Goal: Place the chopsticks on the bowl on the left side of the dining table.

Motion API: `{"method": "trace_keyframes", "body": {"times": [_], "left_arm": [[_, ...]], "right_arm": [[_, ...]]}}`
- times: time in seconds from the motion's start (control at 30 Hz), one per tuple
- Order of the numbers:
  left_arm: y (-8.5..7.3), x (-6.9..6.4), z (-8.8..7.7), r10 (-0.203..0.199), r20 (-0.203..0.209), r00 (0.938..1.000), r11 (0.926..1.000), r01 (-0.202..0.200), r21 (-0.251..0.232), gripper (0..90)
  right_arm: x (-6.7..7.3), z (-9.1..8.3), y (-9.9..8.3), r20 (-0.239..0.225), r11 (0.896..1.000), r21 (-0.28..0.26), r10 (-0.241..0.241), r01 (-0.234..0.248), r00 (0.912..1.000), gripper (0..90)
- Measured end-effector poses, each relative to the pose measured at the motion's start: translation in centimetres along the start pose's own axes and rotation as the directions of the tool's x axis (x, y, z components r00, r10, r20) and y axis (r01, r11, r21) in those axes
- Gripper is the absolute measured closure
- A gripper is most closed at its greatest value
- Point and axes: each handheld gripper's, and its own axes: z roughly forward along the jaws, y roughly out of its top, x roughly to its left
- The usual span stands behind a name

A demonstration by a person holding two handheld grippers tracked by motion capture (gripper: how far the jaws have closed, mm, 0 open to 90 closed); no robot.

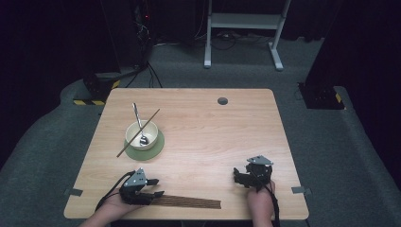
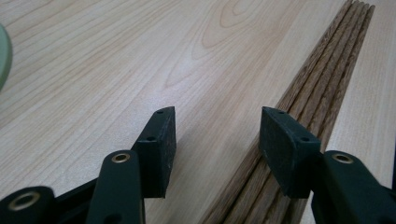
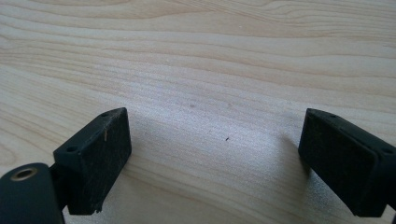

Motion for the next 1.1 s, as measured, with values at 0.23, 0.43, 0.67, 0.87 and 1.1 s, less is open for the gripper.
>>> {"method": "trace_keyframes", "body": {"times": [0.23,0.43,0.67,0.87,1.1], "left_arm": [[-0.1,0.5,-0.3,-0.021,-0.015,0.9997,0.9997,0.021,-0.007,47.2],[0.1,-0.2,-0.2,0.009,0.027,0.9996,0.9999,-0.008,-0.014,46.5],[-0.1,-0.1,0.1,-0.001,0.036,0.9994,1.0000,0.001,0.001,46.2],[-0.1,0.4,-0.1,-0.015,-0.008,0.9999,0.9999,0.015,-0.003,46.5],[-0.2,1.1,-0.4,-0.039,-0.065,0.9972,0.9992,0.038,-0.015,49.6]], "right_arm": [[0.0,0.0,0.0,0.000,1.000,0.000,0.000,0.000,1.0000,8.9],[0.0,0.0,0.0,-0.002,1.000,0.000,-0.002,0.002,1.0000,8.9],[0.0,0.0,0.0,-0.002,1.000,0.001,-0.002,0.002,1.0000,8.9],[0.0,0.0,0.0,-0.003,1.000,0.000,-0.003,0.003,1.0000,8.9],[0.0,0.0,0.0,-0.003,1.000,0.000,-0.004,0.004,1.0000,8.9]]}}
